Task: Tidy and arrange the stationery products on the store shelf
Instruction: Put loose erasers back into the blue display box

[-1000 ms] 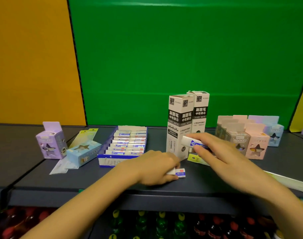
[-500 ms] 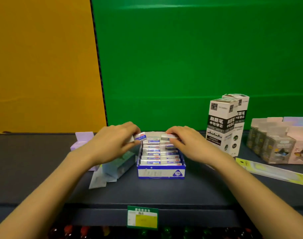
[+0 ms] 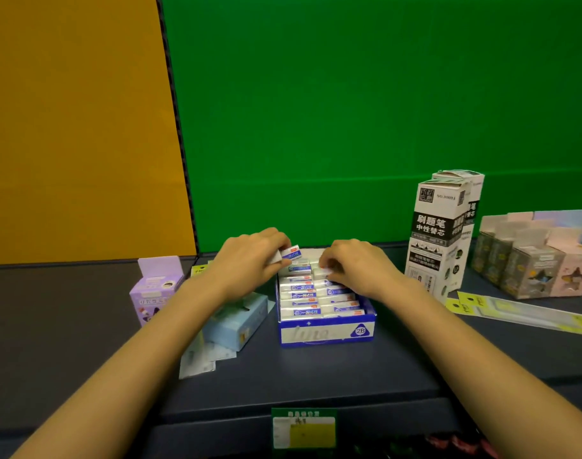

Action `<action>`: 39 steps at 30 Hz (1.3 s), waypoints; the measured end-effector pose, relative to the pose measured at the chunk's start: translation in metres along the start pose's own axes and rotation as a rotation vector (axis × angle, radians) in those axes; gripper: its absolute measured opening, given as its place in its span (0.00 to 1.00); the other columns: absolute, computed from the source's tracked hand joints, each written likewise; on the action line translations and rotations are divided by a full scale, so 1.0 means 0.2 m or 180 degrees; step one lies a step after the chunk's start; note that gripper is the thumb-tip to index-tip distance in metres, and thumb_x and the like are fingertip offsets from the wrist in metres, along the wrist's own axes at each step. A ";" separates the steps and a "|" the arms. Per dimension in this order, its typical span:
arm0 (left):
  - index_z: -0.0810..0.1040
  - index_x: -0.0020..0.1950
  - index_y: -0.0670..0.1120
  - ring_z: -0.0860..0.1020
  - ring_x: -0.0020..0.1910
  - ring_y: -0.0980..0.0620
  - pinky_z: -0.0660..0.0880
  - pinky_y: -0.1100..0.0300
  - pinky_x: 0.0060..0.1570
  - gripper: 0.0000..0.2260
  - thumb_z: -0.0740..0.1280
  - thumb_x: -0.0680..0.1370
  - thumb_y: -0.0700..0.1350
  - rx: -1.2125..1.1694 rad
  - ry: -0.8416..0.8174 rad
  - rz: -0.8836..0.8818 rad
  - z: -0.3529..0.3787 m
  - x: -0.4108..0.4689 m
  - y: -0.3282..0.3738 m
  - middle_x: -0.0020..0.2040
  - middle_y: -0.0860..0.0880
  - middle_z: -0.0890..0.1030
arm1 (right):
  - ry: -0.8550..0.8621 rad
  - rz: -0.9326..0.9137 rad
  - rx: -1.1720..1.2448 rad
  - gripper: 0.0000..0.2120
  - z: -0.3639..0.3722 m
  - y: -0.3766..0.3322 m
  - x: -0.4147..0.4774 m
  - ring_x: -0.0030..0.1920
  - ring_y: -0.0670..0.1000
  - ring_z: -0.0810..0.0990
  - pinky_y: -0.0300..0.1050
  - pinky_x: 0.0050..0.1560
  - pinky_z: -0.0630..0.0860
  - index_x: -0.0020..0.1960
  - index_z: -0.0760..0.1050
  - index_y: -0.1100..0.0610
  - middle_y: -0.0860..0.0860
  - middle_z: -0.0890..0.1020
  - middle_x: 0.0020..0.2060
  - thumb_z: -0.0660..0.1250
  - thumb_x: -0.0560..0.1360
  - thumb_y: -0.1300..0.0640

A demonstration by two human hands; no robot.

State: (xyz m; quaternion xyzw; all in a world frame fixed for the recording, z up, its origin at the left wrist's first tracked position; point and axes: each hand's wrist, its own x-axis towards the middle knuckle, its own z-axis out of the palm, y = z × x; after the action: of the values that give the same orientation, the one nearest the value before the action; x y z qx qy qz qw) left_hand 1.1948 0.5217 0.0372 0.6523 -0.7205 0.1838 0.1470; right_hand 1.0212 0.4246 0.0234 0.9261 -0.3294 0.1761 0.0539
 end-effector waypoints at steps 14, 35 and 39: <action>0.74 0.56 0.51 0.78 0.47 0.51 0.74 0.54 0.43 0.12 0.63 0.76 0.55 -0.0572 0.0590 -0.0039 0.10 0.00 0.00 0.52 0.54 0.80 | 0.0046 0.0057 0.1930 0.18 -0.04 -0.05 0.07 0.53 0.47 0.80 0.45 0.58 0.76 0.62 0.76 0.54 0.50 0.82 0.57 0.64 0.75 0.48; 0.64 0.58 0.42 0.75 0.46 0.48 0.66 0.60 0.42 0.11 0.60 0.77 0.36 -0.1502 0.0282 -0.0738 0.12 -0.02 -0.06 0.52 0.47 0.79 | -0.0171 -0.0218 0.1361 0.07 0.08 -0.02 0.11 0.39 0.46 0.78 0.42 0.42 0.76 0.44 0.77 0.52 0.46 0.80 0.37 0.73 0.69 0.53; 0.62 0.56 0.42 0.78 0.46 0.45 0.73 0.53 0.46 0.10 0.60 0.79 0.41 -0.1588 0.0332 -0.0724 0.12 -0.02 -0.06 0.53 0.43 0.80 | -0.0112 -0.0310 0.0957 0.07 0.07 -0.04 0.10 0.47 0.49 0.79 0.49 0.50 0.77 0.45 0.77 0.52 0.49 0.83 0.46 0.72 0.68 0.54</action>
State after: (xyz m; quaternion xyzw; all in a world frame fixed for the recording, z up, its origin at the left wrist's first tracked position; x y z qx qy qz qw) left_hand 1.2068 0.5126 0.0146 0.6623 -0.6571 0.0165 0.3596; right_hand 1.0453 0.4154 0.0175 0.9415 -0.2550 0.2043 -0.0826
